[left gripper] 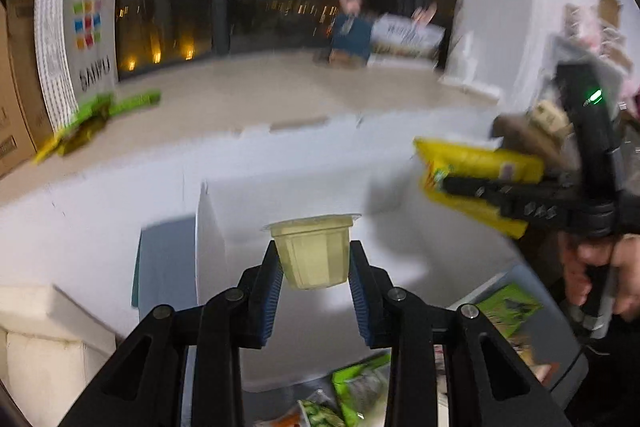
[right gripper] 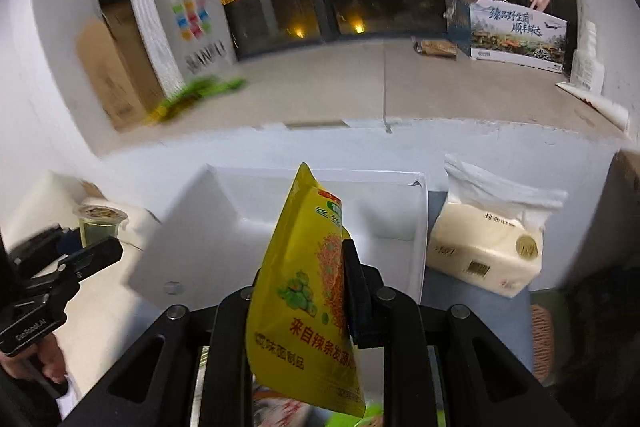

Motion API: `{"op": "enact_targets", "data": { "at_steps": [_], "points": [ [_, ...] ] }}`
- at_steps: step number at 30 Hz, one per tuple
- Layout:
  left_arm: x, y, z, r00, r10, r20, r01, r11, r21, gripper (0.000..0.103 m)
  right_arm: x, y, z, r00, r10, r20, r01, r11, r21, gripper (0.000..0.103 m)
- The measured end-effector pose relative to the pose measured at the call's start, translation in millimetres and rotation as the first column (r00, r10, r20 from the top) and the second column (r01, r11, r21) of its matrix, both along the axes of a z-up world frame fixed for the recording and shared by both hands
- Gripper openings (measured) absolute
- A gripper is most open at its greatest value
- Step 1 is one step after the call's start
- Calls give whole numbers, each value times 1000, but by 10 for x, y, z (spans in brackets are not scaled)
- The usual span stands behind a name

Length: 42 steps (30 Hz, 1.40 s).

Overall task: Organize snacks
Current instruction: 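Carry the jelly cup into the box while the right gripper drops a yellow bag in, then grasp the green seaweed packet from the pile with the right gripper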

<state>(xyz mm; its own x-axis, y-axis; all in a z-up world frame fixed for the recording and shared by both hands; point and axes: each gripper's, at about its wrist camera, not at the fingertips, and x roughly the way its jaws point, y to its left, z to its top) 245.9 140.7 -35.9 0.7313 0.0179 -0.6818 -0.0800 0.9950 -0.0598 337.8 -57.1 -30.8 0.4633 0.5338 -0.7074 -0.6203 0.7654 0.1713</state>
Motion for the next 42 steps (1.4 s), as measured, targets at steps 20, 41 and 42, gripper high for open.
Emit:
{"op": "enact_targets", "data": {
  "at_steps": [20, 41, 42],
  "points": [
    [-691, -16, 352, 985, 63, 158, -60, 998, -22, 103, -106, -441, 455, 994, 28, 110, -45, 987, 152, 103],
    [-2904, -696, 368, 942, 73, 327, -30, 991, -133, 103, -2102, -1818, 130, 937, 48, 345, -81, 993, 80, 103],
    [-2923, -729, 349, 944, 62, 324, -22, 992, -128, 103, -2097, -1860, 9, 942, 48, 333, -70, 996, 54, 103]
  ]
}}
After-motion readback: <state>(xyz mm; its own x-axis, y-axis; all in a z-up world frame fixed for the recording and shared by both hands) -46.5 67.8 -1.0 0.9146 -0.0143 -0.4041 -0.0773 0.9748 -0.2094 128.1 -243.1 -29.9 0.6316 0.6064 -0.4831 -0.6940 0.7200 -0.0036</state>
